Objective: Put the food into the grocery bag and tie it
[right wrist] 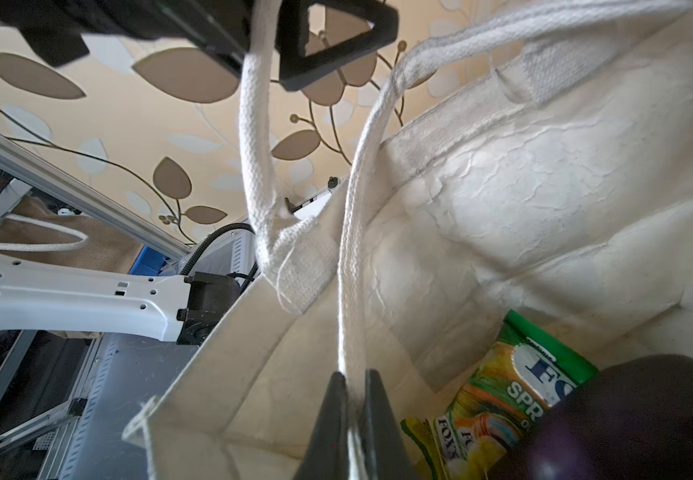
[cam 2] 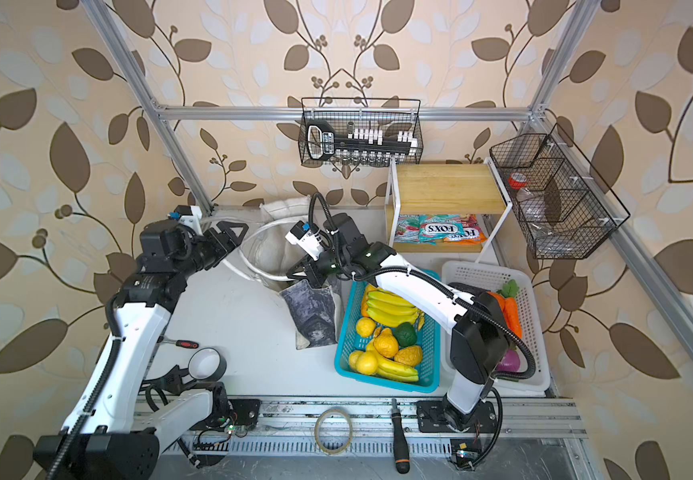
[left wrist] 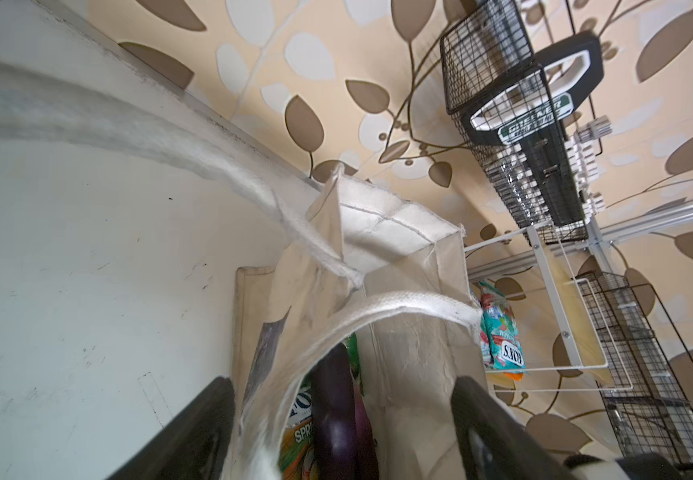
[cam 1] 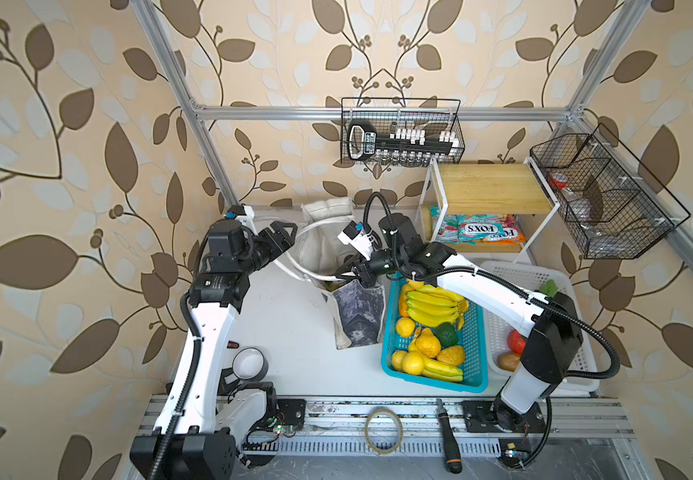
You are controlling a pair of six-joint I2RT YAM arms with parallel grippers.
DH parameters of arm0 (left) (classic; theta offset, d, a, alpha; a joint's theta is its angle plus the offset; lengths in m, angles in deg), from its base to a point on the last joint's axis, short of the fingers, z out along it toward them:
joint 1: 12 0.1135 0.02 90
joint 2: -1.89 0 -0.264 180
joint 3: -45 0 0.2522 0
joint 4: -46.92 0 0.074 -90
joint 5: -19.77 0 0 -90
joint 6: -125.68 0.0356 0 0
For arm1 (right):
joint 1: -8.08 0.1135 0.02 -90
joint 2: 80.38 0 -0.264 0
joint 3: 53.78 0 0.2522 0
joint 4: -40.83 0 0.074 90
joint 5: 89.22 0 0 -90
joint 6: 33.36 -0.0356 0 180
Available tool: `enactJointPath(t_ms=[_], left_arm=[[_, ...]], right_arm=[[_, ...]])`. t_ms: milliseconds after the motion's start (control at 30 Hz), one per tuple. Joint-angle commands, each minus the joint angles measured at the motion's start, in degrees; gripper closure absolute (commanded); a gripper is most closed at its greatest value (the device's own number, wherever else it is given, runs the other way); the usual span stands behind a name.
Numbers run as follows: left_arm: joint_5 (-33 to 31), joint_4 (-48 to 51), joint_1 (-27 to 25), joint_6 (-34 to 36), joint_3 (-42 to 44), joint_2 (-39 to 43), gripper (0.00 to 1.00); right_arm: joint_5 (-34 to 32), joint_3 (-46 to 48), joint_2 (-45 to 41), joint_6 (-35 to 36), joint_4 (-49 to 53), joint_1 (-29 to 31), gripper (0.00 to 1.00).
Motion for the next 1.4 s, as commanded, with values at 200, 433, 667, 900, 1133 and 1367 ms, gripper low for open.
enactJointPath(t_ms=[200,433,667,900,1133,1367], left_arm=[[-7.75,14.64,-6.46,15.09,-10.13,-6.49,0.16],[-6.72,12.65,-8.11,12.5,-8.65,-10.41,0.03],[-0.59,7.76,-10.15,7.56,-5.3,-12.73,0.18],[-3.98,8.9,-10.8,6.5,-3.73,-11.45,0.01],[-15.96,21.59,-10.73,12.28,-14.81,-9.59,0.01],[-11.99,30.54,-11.81,13.69,-31.64,-15.33,0.13]], right_arm=[[-0.08,-0.83,1.87,0.93,0.28,1.11,1.0],[0.58,-1.17,2.49,0.31,-0.52,1.45,1.0],[0.85,-0.49,2.81,0.5,-1.15,1.37,1.0],[1.61,-1.29,3.58,0.44,-1.57,0.99,1.0],[2.64,0.03,3.24,-1.46,-3.91,-0.15,1.0],[1.81,1.35,2.42,-1.27,-4.56,-0.55,1.0]])
